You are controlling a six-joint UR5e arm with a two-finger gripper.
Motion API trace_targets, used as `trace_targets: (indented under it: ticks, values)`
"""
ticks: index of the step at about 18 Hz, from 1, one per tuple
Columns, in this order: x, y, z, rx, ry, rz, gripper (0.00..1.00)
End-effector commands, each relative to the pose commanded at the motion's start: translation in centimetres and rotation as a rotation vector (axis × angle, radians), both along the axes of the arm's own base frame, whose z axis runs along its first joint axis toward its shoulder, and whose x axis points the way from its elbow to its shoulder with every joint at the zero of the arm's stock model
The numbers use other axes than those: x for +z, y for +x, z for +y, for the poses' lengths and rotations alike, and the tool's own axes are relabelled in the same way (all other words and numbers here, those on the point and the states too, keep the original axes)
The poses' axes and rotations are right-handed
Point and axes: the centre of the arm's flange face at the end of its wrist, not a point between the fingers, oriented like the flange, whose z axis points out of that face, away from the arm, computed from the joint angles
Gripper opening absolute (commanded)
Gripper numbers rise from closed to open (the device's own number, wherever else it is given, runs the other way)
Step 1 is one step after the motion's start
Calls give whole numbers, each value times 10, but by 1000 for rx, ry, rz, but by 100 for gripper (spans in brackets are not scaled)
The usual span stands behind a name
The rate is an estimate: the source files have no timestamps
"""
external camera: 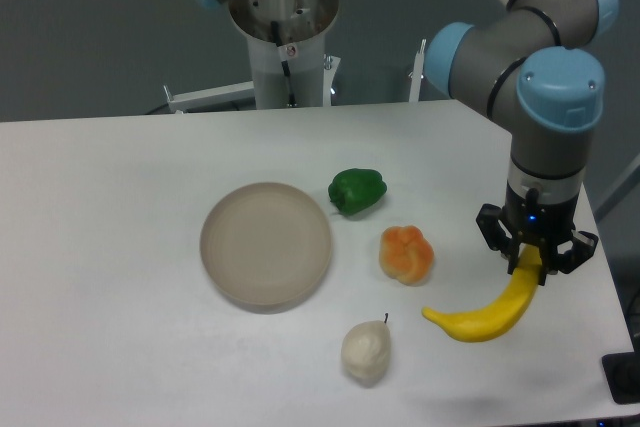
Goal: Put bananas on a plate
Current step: 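Lift the held yellow banana with the gripper off the table, then carry the banana over the grey plate and lower it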
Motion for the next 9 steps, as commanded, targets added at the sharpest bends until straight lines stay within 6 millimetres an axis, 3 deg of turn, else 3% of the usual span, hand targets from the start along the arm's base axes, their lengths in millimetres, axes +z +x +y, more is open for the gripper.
trace_targets:
  ticks: [6, 9]
  values:
    - [24, 60, -4, 56, -32, -77, 33]
    - [18, 101, -7, 125, -34, -123, 33]
